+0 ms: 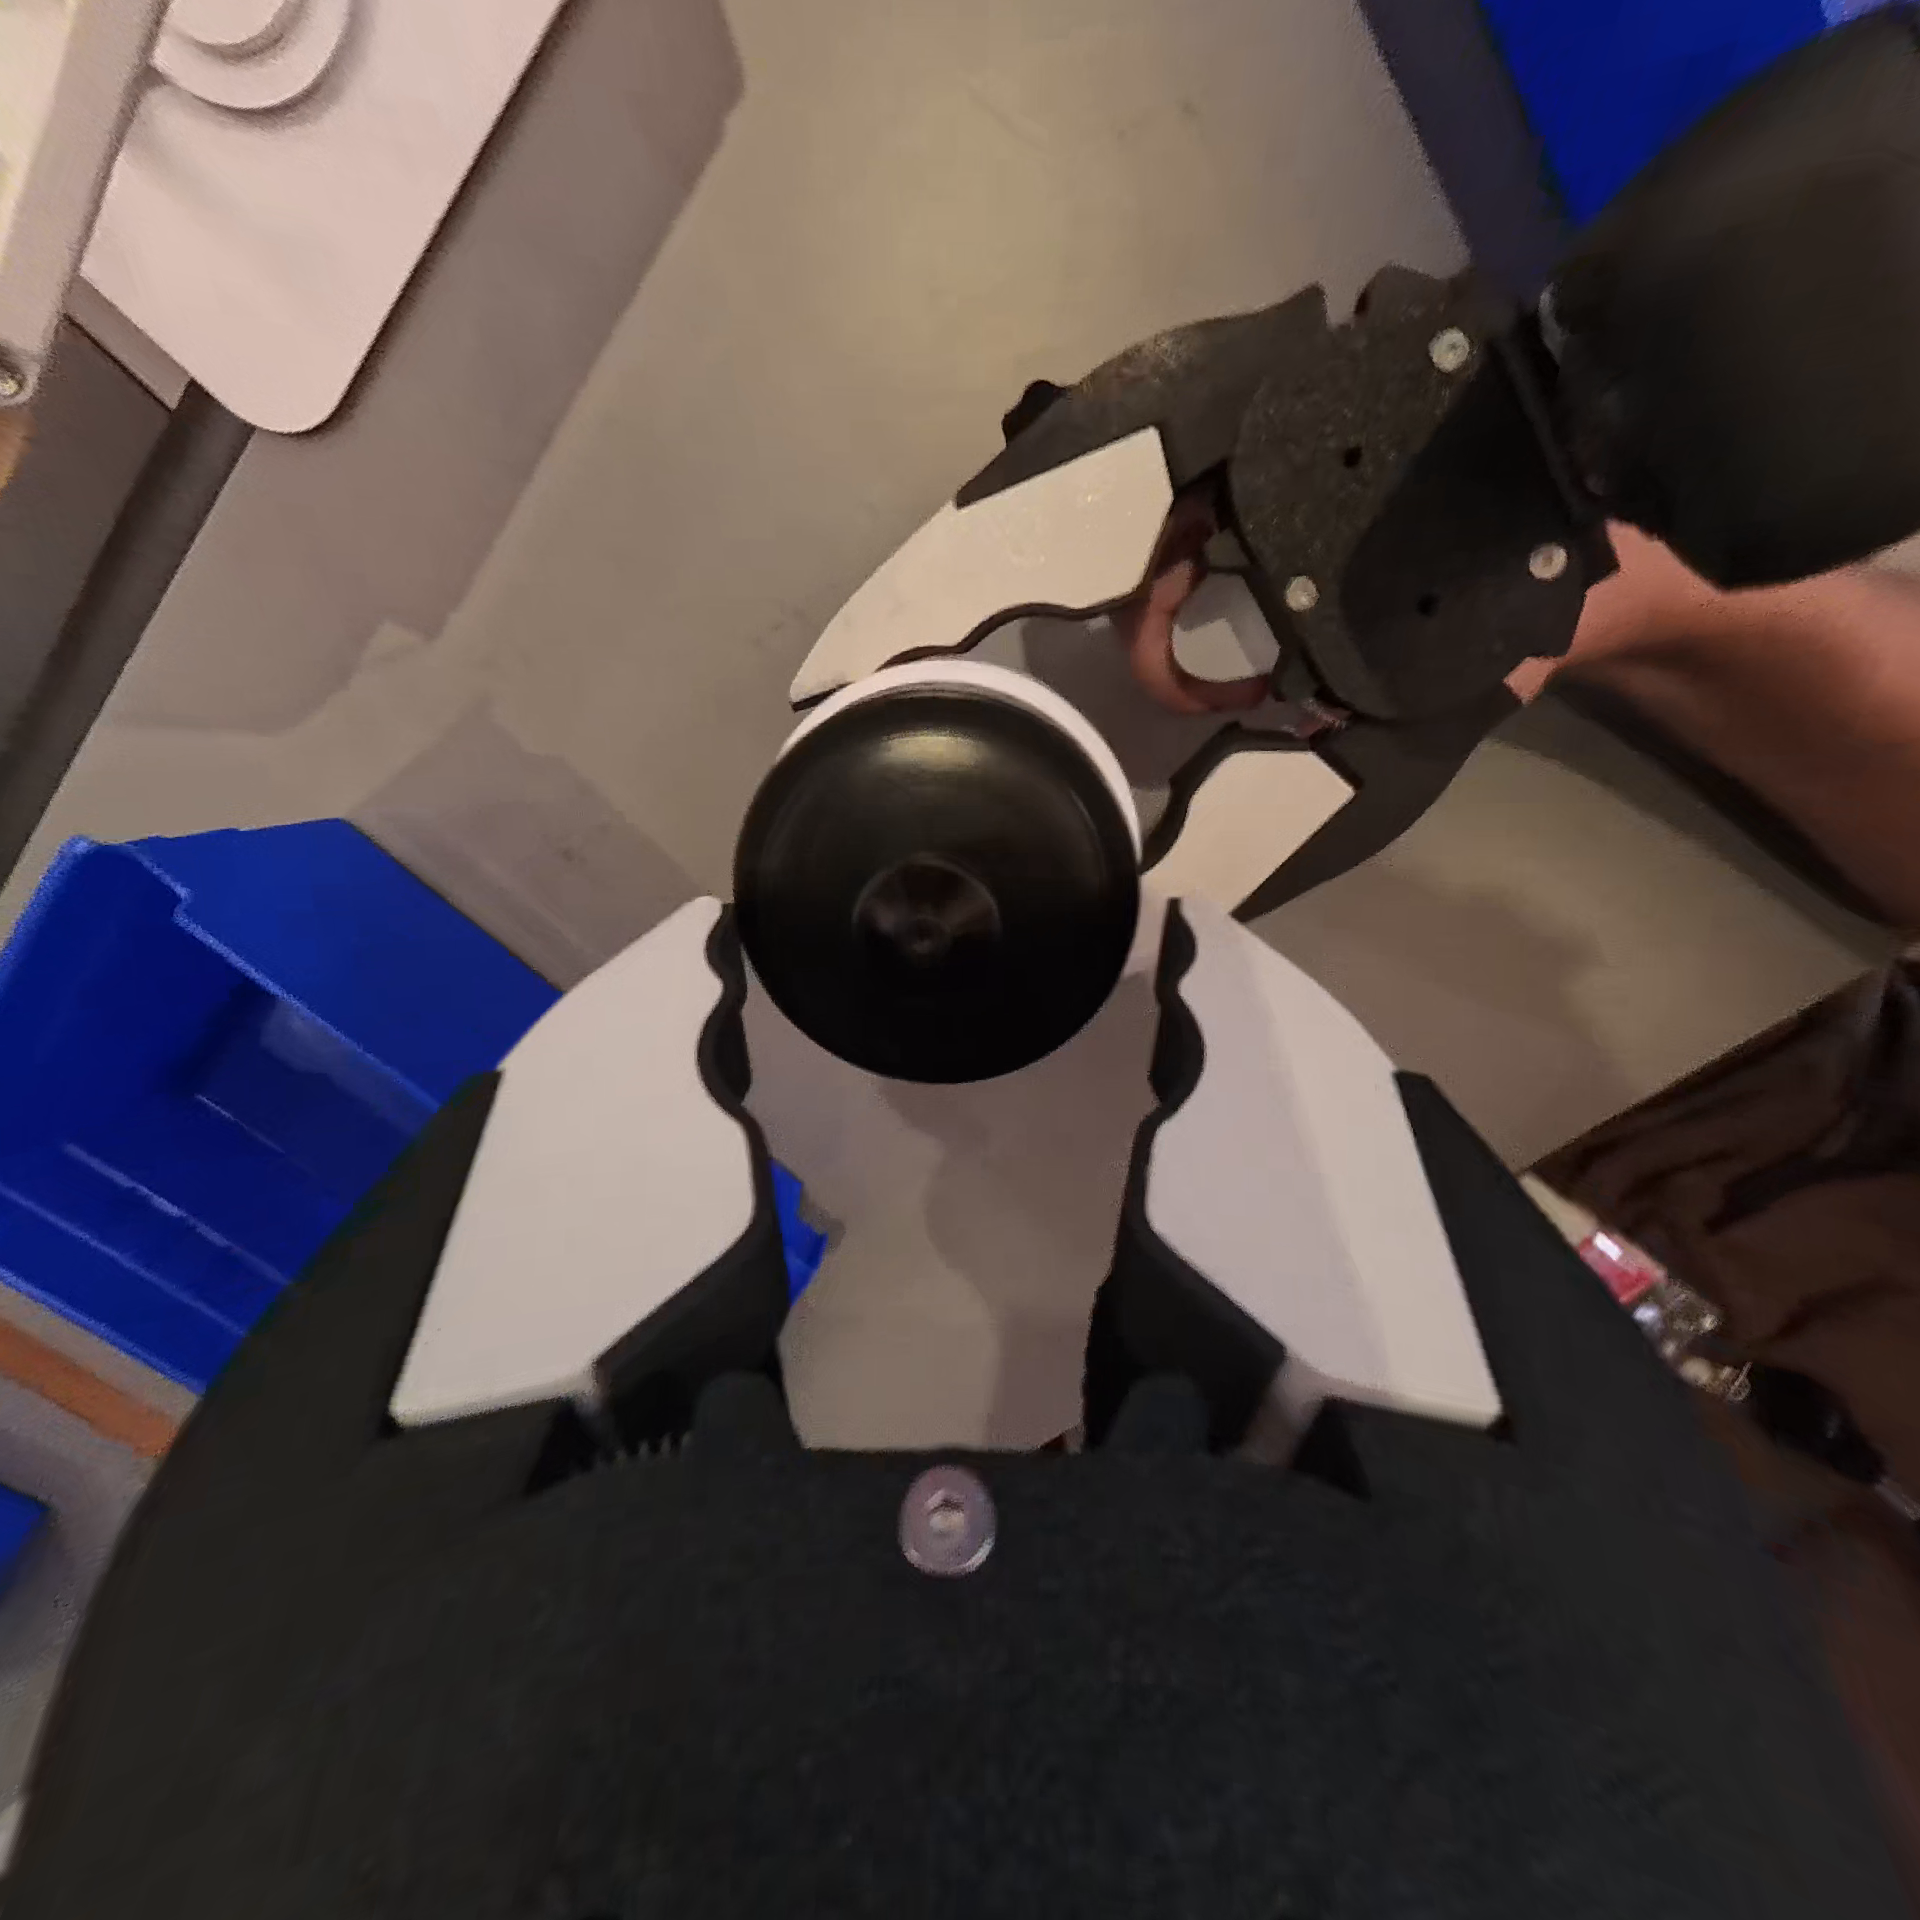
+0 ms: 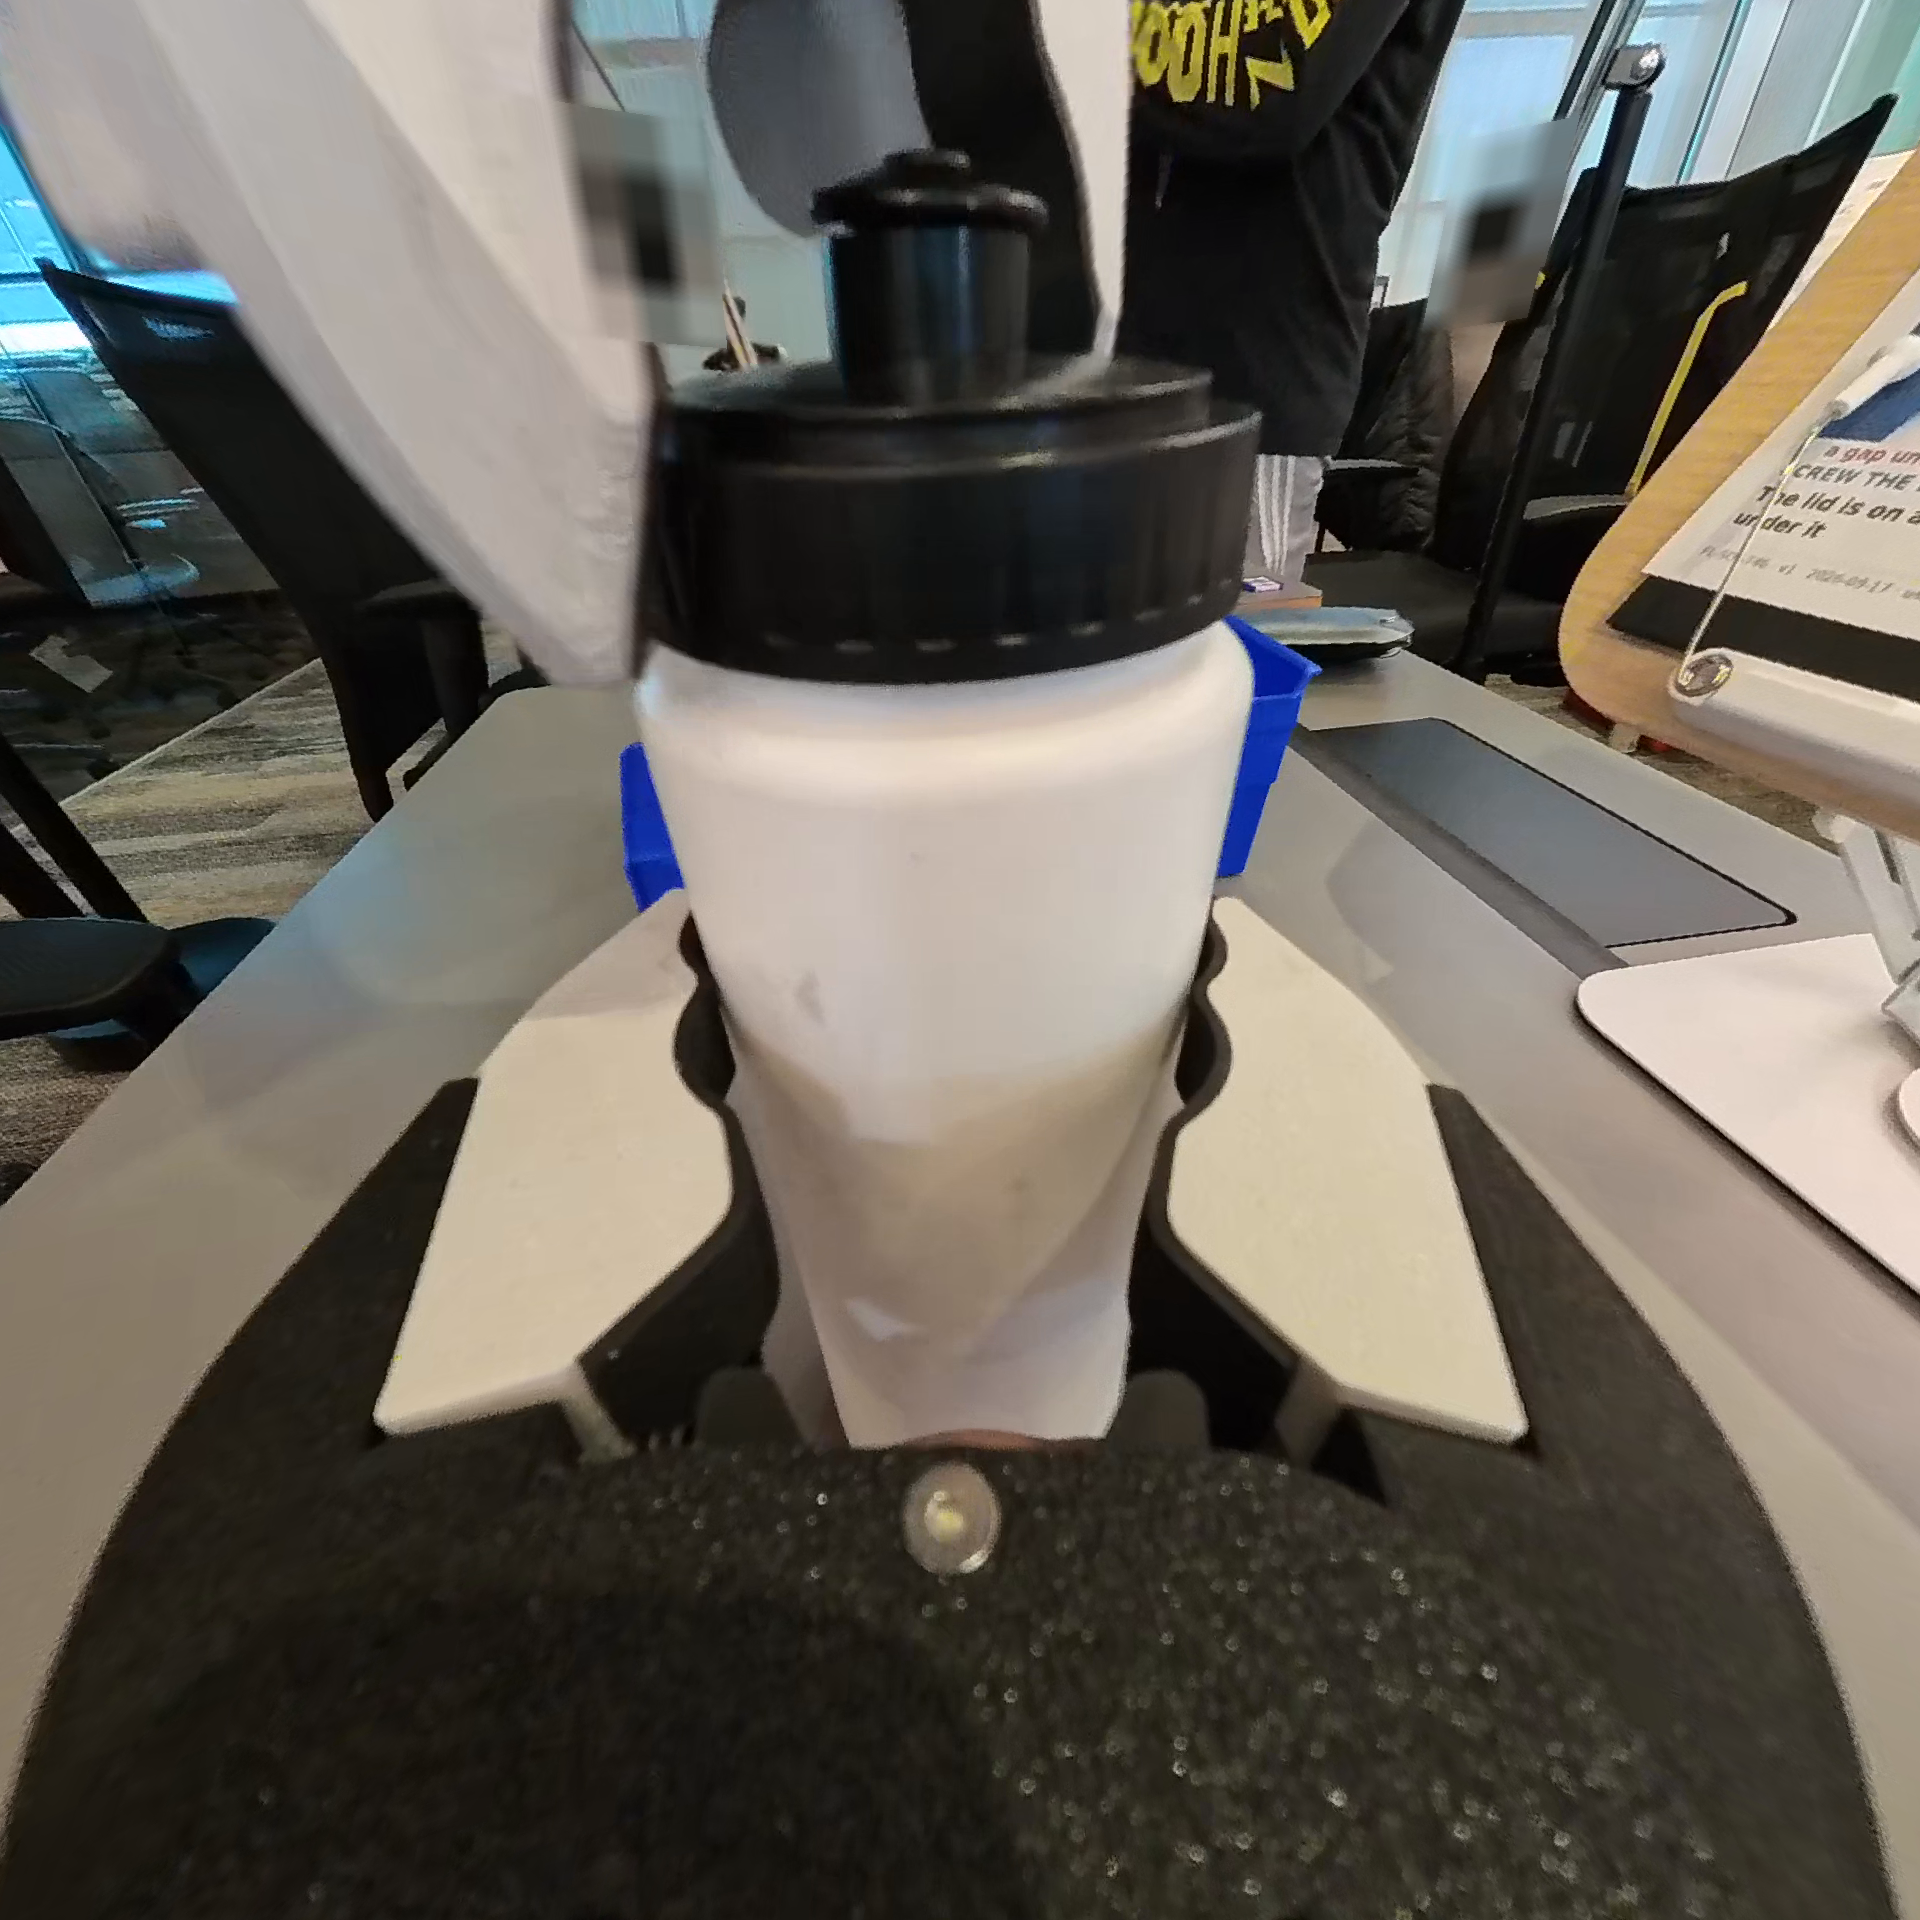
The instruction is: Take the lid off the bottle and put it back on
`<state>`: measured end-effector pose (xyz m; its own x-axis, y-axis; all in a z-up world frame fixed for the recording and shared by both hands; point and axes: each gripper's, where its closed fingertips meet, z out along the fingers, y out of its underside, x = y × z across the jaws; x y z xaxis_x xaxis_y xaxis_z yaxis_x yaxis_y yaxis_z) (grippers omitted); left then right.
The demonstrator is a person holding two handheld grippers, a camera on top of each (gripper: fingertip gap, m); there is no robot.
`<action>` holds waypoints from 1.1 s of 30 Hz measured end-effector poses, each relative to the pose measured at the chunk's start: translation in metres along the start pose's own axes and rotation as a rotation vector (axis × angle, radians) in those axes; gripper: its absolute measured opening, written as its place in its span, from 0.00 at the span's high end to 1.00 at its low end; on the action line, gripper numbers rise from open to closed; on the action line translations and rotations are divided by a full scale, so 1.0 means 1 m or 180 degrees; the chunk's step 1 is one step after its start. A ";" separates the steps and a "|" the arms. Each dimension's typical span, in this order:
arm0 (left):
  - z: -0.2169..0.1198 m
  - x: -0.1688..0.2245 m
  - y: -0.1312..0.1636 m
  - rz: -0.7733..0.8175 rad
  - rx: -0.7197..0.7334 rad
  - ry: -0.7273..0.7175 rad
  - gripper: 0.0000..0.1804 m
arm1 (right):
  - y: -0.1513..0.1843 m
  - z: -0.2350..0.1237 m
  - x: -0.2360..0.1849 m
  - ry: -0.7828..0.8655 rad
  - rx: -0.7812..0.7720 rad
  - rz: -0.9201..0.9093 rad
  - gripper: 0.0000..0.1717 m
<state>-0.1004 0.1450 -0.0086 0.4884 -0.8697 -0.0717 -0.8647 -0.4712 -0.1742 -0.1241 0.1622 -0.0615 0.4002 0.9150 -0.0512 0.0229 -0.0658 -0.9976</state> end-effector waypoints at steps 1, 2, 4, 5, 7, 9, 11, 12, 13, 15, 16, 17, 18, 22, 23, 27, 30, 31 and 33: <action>-0.001 0.001 0.001 0.0192 -0.0048 0.0015 0.54 | 0.000 0.001 0.000 -0.0001 0.0001 -0.0003 0.50; -0.004 0.001 -0.002 0.0458 -0.0038 -0.0007 0.50 | 0.000 0.001 0.000 -0.0002 0.0002 -0.0006 0.50; -0.013 -0.005 -0.012 0.1194 0.0087 -0.0180 0.50 | 0.000 0.001 -0.001 0.0000 0.0007 -0.0008 0.50; -0.019 -0.010 -0.018 0.1576 0.0184 -0.0312 0.55 | 0.000 0.001 0.000 0.0000 0.0014 -0.0005 0.50; -0.028 -0.003 -0.017 0.2269 0.0245 -0.0188 0.52 | 0.000 0.001 0.000 -0.0003 0.0019 -0.0001 0.50; -0.030 0.001 -0.008 0.2674 0.0164 0.0056 0.50 | 0.000 0.000 0.000 -0.0010 0.0021 0.0000 0.50; -0.029 0.006 -0.003 0.2805 0.0099 0.0351 0.50 | 0.000 0.000 0.000 -0.0018 0.0025 0.0002 0.50; -0.027 0.007 -0.004 0.2844 0.0108 0.0459 0.52 | 0.000 0.001 0.000 -0.0018 0.0023 0.0001 0.50; -0.025 0.007 -0.005 0.2886 0.0114 0.0522 0.54 | 0.000 0.001 0.000 -0.0017 0.0019 -0.0001 0.50; -0.019 0.004 -0.007 0.3018 0.0094 0.0513 0.54 | 0.000 0.001 -0.001 -0.0016 0.0013 -0.0006 0.50; -0.016 0.004 -0.008 0.3089 0.0087 0.0510 0.54 | 0.000 0.001 -0.001 -0.0017 0.0013 -0.0006 0.50; -0.013 0.004 -0.006 0.3156 0.0052 0.0568 0.56 | 0.000 0.001 -0.001 -0.0020 0.0014 -0.0004 0.50; -0.011 0.006 -0.003 0.3220 0.0027 0.0626 0.58 | 0.000 0.001 -0.001 -0.0022 0.0015 -0.0002 0.50; -0.004 0.004 -0.003 0.3508 -0.0036 0.0570 0.55 | 0.000 0.001 0.000 -0.0017 0.0014 0.0005 0.50; -0.003 0.006 -0.005 0.3578 0.0004 0.0556 0.55 | 0.000 0.001 -0.001 -0.0016 0.0013 0.0003 0.50; 0.003 0.004 -0.010 0.3820 -0.0006 0.0532 0.55 | 0.000 0.003 -0.001 -0.0006 0.0000 -0.0004 0.50; 0.002 0.001 -0.009 0.3950 -0.0055 0.0642 0.56 | 0.000 0.002 0.000 -0.0007 0.0004 0.0007 0.50; 0.000 0.001 -0.009 0.3994 -0.0049 0.0671 0.57 | 0.000 0.001 0.000 -0.0005 0.0005 0.0014 0.50; -0.001 0.000 -0.009 0.4121 -0.0059 0.0695 0.58 | 0.001 0.000 0.000 0.0003 0.0004 0.0021 0.50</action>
<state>-0.0929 0.1494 -0.0058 -0.7185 -0.6954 -0.0161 -0.6919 0.7169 -0.0860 -0.1240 0.1624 -0.0620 0.4012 0.9142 -0.0577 0.0191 -0.0714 -0.9973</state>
